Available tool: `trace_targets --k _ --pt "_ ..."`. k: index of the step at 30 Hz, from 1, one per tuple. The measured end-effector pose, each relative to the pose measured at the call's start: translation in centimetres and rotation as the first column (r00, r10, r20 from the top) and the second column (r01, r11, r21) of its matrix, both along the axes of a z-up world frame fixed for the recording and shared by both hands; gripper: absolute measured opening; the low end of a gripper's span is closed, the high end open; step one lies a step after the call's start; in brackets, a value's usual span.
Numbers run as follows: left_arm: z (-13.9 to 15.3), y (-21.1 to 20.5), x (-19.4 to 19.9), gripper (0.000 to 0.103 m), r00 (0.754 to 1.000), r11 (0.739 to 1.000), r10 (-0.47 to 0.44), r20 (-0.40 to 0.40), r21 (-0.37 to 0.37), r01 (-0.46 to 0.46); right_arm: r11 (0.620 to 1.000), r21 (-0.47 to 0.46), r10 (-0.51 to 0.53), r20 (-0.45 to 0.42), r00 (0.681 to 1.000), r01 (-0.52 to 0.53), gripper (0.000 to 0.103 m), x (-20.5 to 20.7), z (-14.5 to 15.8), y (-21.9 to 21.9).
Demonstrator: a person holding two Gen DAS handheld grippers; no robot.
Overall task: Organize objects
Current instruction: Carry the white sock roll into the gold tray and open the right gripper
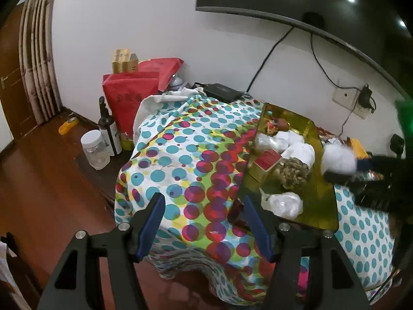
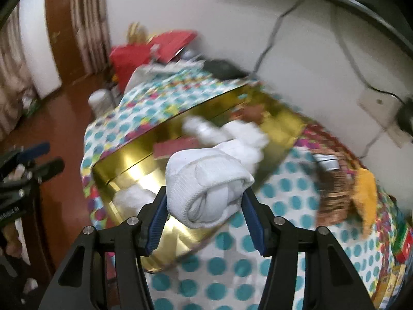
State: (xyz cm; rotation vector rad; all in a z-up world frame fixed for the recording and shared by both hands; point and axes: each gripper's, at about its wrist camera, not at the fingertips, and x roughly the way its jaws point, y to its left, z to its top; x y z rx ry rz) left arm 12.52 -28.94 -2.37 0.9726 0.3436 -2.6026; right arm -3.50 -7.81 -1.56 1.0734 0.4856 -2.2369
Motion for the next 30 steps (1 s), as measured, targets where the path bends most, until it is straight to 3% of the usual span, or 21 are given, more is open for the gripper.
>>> trace_targets --k 5,10,18,24,27,30 --pt "-0.3 -1.5 0.3 0.065 1.000 0.999 0.022 -0.002 0.044 -0.022 0.997 0.071 0.035 0.033 0.999 -0.037 0.052 1.3 -1.7 -3.5" --pt "-0.5 -2.6 0.8 0.065 0.999 0.995 0.052 -0.014 0.085 -0.051 0.997 0.073 -0.004 0.050 0.999 0.001 0.053 -1.2 -2.7 -5.3" --pt "-1.3 -2.7 0.5 0.065 0.997 0.994 0.070 0.017 0.080 -0.071 0.994 0.097 -0.046 -0.041 0.998 0.050 0.054 -3.8 -3.3 -6.5" --pt "-2.0 -2.6 0.2 0.065 0.997 0.994 0.071 0.030 0.083 -0.074 1.000 0.027 0.004 0.003 1.000 -0.004 0.063 -1.9 -2.2 -4.1" --pt "-2.2 -2.5 -0.1 0.065 0.997 0.994 0.068 0.034 0.079 -0.070 0.999 -0.032 0.034 -0.034 0.999 -0.035 0.073 -0.4 -0.3 -1.7" --pt "-2.2 -2.0 -0.2 0.065 0.998 0.995 0.059 0.030 0.073 -0.061 0.999 -0.046 -0.002 -0.133 0.991 -0.004 0.083 -0.4 1.4 1.8"
